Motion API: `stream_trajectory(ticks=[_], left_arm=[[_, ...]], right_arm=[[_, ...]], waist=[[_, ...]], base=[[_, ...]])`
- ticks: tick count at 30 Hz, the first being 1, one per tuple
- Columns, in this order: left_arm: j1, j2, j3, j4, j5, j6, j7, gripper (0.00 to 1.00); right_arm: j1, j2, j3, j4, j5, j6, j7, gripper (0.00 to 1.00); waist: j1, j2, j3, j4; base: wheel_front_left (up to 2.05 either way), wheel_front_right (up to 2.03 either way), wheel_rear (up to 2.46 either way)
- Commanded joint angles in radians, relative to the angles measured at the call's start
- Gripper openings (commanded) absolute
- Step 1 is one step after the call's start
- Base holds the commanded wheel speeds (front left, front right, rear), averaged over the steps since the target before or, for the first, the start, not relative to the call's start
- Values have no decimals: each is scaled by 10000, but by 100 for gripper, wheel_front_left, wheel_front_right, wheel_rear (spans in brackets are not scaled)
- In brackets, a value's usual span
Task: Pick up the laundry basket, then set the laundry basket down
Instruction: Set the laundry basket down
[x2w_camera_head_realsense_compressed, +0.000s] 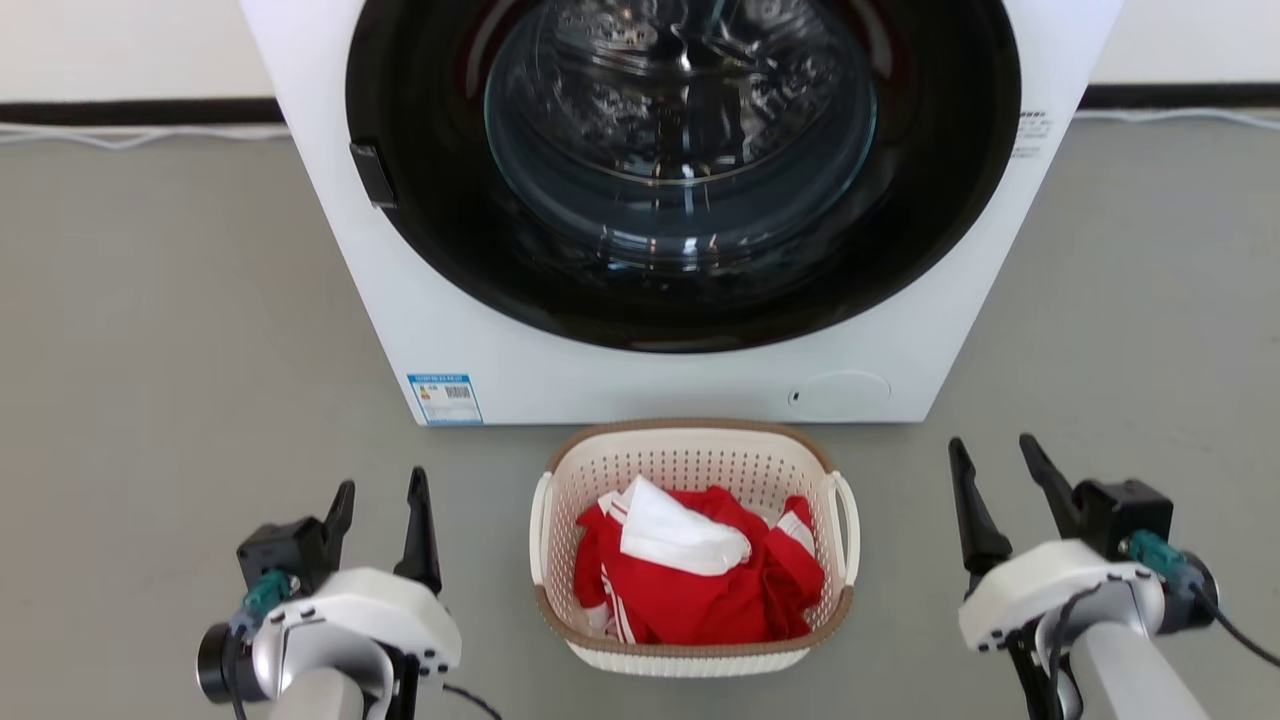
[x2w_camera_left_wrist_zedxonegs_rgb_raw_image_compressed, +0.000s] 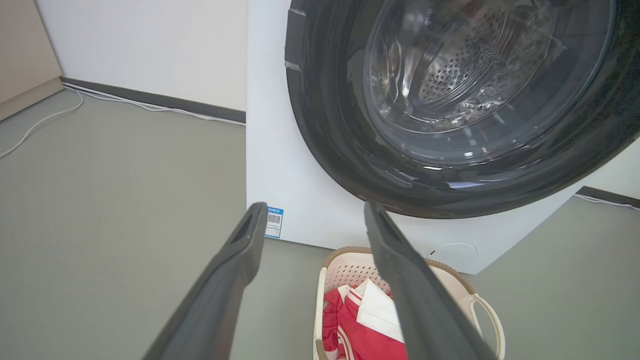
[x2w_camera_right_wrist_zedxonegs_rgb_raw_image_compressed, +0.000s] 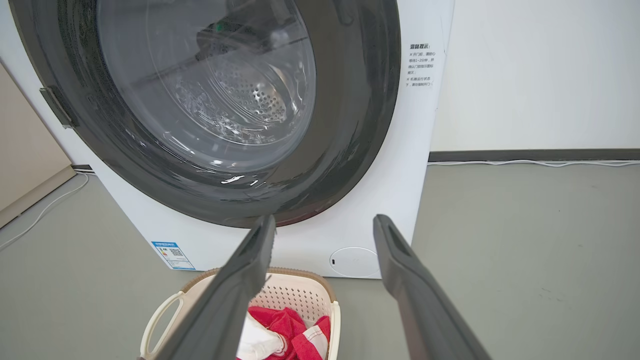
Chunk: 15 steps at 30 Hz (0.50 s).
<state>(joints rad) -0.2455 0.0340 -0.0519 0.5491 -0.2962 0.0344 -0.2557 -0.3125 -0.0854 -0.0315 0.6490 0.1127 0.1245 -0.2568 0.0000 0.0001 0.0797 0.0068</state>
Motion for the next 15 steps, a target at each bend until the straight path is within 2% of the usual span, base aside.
stream_trajectory(ticks=[1, 9, 15], left_arm=[[-5, 162, 313, -340, 68, -77, -61, 100], [691, 162, 291, -636, 32, -144, -61, 100], [731, 162, 144, -680, -160, -33, -61, 100]], right_arm=[[88, 38, 173, -333, -139, 62, -49, 100], [715, 141, -8, -660, -291, 62, -49, 100], [875, 178, -86, -632, -383, 62, -49, 100]], waist=[[0, -1, -226, 12], [0, -1, -701, -23], [0, -1, -862, 54]], base=[[0, 0, 0], [0, 0, 0], [0, 0, 0]])
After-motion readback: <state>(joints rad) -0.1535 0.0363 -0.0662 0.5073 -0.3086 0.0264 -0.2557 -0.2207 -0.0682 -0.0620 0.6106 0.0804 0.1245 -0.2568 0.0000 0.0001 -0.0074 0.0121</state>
